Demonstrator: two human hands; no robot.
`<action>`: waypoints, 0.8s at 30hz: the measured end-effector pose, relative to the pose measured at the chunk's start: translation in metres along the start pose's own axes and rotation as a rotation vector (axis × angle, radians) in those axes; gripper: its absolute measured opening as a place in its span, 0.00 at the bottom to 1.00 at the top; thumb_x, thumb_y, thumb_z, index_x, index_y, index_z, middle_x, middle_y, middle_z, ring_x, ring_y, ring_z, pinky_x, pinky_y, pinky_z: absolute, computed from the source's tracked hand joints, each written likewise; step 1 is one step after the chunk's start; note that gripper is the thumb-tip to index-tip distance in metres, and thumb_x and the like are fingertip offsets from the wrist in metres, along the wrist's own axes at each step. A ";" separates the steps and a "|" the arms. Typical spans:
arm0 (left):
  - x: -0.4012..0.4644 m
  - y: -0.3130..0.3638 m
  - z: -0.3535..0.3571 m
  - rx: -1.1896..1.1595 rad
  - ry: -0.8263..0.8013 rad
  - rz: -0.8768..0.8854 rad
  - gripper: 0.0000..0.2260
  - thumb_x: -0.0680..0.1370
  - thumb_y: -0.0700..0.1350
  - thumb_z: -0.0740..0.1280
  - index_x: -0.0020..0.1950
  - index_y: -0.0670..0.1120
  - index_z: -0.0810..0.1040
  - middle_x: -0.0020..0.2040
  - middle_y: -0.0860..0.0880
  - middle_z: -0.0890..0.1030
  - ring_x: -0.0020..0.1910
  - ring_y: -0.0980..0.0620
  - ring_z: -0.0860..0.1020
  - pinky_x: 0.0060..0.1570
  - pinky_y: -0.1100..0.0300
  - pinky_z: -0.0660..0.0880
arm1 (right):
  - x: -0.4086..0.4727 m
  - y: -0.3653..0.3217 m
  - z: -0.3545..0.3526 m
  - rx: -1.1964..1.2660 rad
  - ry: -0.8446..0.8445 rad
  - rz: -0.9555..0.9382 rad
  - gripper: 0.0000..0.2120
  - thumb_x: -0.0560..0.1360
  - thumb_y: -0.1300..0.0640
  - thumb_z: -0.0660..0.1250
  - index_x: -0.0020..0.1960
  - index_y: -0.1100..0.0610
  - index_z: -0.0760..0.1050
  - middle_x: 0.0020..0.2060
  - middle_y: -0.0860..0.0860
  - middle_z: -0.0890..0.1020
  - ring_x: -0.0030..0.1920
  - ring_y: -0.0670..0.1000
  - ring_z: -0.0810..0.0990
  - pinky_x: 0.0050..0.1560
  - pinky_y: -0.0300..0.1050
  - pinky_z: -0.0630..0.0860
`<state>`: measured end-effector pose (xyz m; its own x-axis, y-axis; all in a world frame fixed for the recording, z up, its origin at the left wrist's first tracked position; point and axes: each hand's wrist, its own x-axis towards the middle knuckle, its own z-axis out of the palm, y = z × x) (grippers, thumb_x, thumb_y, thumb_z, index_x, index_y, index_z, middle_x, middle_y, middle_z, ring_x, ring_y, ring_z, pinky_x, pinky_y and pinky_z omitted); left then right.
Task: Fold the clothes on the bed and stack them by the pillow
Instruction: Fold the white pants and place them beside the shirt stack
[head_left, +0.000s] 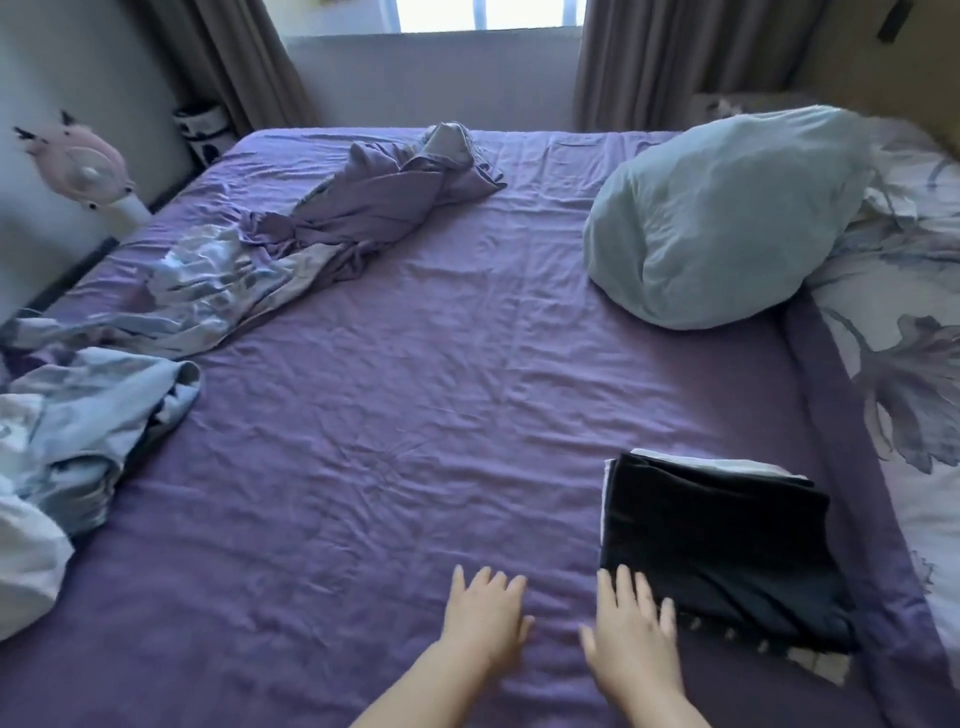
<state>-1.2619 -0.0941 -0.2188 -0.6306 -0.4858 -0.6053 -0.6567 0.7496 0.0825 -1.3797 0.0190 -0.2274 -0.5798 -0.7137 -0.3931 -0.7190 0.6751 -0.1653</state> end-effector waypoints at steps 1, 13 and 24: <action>-0.010 -0.016 0.001 -0.014 -0.018 -0.027 0.22 0.81 0.54 0.54 0.72 0.46 0.62 0.70 0.45 0.69 0.72 0.45 0.62 0.72 0.43 0.50 | -0.003 -0.011 0.000 -0.006 0.021 -0.023 0.37 0.32 0.49 0.83 0.41 0.61 0.84 0.40 0.60 0.84 0.40 0.62 0.84 0.33 0.66 0.77; -0.115 -0.226 0.005 -0.136 -0.015 -0.173 0.17 0.81 0.53 0.53 0.61 0.45 0.73 0.62 0.44 0.77 0.63 0.43 0.73 0.64 0.50 0.63 | -0.051 -0.255 0.004 -0.117 -0.104 -0.242 0.15 0.79 0.48 0.54 0.62 0.52 0.68 0.63 0.48 0.75 0.66 0.52 0.70 0.66 0.50 0.62; -0.236 -0.505 -0.006 -0.094 0.084 -0.366 0.15 0.80 0.51 0.56 0.63 0.45 0.72 0.63 0.43 0.75 0.64 0.42 0.71 0.64 0.49 0.63 | -0.083 -0.540 0.019 -0.139 -0.111 -0.467 0.12 0.77 0.53 0.54 0.58 0.54 0.69 0.60 0.51 0.76 0.63 0.55 0.71 0.61 0.48 0.65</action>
<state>-0.7835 -0.3606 -0.1129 -0.3767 -0.7515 -0.5416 -0.8770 0.4776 -0.0526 -0.9356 -0.2824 -0.1230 -0.1447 -0.9046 -0.4009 -0.9407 0.2515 -0.2278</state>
